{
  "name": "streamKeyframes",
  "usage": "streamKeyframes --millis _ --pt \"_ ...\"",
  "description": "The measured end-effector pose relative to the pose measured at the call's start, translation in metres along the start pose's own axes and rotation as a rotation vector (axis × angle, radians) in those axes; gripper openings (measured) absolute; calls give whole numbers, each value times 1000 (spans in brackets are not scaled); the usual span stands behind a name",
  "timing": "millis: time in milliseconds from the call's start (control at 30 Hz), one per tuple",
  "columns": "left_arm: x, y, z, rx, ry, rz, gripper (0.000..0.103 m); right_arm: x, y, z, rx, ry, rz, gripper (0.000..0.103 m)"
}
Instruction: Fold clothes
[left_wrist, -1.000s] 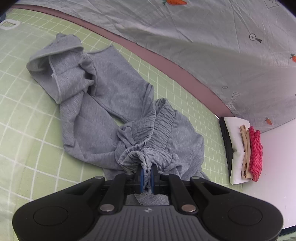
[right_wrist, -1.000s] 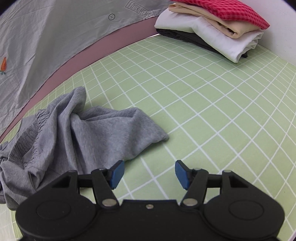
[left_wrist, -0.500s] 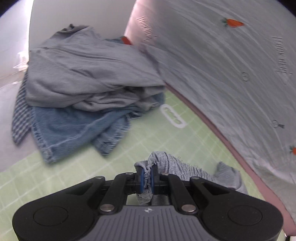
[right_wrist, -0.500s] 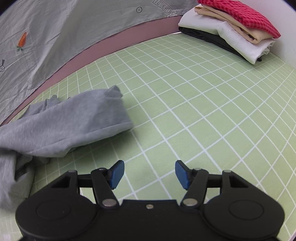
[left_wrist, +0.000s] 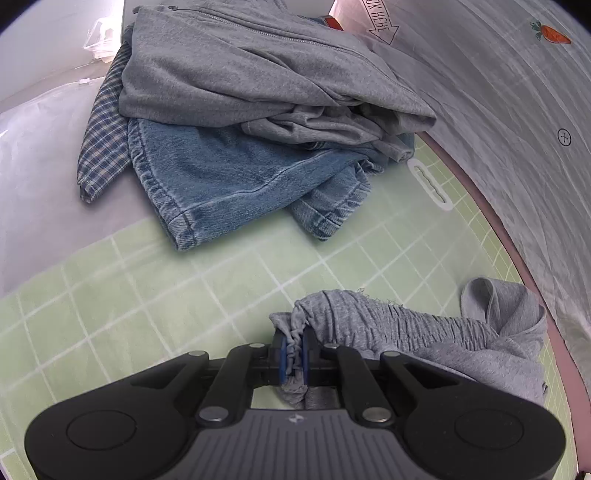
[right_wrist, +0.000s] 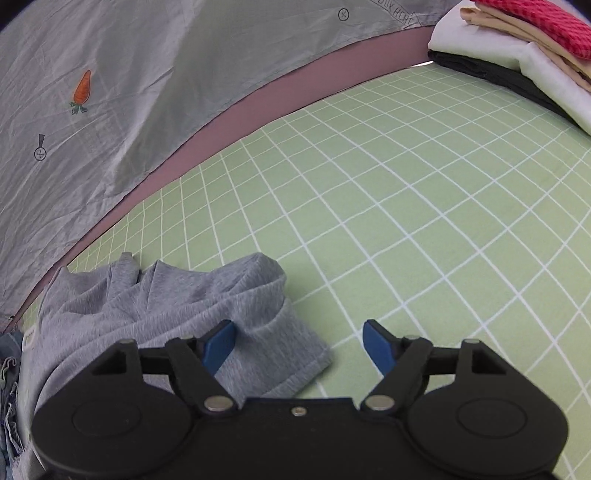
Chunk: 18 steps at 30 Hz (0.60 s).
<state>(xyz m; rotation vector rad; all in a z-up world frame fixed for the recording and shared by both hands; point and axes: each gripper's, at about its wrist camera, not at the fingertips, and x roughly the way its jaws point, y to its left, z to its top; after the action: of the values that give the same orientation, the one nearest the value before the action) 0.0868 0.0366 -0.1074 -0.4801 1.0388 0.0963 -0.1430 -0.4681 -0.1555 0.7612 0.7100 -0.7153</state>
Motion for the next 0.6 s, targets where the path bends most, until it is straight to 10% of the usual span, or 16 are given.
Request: streamKeyframes --millis 167,600 --pt "-8 -4 -7 10 -5 5 9 7 3 2 -22 13 73 8" --pt "-54 -24 -123 138 90 -14 9 -119 -91 21 -144 -294 -134 5"
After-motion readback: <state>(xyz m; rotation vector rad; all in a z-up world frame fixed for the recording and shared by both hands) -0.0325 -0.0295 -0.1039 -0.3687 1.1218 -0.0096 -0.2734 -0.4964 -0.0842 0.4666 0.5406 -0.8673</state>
